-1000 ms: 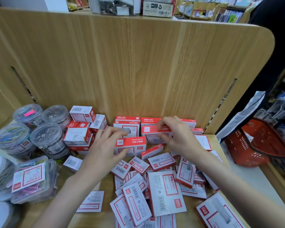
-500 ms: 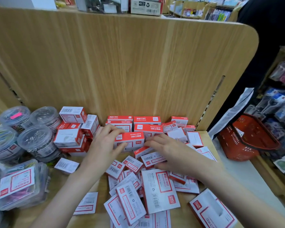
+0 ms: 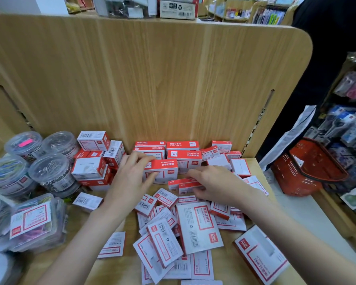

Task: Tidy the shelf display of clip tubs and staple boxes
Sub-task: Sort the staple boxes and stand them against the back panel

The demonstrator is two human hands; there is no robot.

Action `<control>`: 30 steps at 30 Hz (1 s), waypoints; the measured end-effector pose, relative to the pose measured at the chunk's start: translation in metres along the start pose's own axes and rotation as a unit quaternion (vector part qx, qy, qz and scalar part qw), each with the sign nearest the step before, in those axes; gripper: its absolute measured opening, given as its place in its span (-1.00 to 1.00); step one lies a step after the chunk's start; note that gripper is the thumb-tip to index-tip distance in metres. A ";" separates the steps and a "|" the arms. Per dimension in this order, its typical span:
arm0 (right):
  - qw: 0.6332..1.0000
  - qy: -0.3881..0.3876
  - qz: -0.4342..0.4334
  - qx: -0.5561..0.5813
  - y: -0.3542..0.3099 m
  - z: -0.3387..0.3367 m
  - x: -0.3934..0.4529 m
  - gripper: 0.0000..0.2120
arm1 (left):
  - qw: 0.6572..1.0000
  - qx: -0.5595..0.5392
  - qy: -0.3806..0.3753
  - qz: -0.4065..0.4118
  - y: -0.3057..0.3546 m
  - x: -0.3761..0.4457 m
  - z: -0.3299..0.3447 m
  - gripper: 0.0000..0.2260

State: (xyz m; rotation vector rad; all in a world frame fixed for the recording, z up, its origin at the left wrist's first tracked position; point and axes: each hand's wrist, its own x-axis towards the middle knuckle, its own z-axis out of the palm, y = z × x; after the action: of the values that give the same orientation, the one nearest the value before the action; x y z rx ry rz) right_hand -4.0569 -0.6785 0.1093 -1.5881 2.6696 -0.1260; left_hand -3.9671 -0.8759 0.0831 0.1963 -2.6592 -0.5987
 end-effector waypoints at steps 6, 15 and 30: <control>0.977 0.092 0.056 0.185 0.006 -0.011 -0.021 -0.73 | 0.995 -0.054 0.060 0.052 0.011 -0.009 -0.008 -0.70; 0.983 0.068 0.073 0.154 0.006 -0.003 -0.029 -0.72 | 0.993 -0.052 0.054 0.095 0.025 0.000 0.005 -0.68; 0.940 0.169 0.210 0.210 0.077 0.007 -0.032 -0.68 | 0.993 -0.044 0.024 0.110 0.042 0.024 0.024 -0.67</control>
State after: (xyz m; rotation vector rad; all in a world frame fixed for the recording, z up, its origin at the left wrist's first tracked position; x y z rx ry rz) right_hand -4.1088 -0.6140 0.0958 -0.9174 2.8790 -0.9556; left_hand -4.0006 -0.8342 0.0901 -0.1047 -2.5549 -0.6292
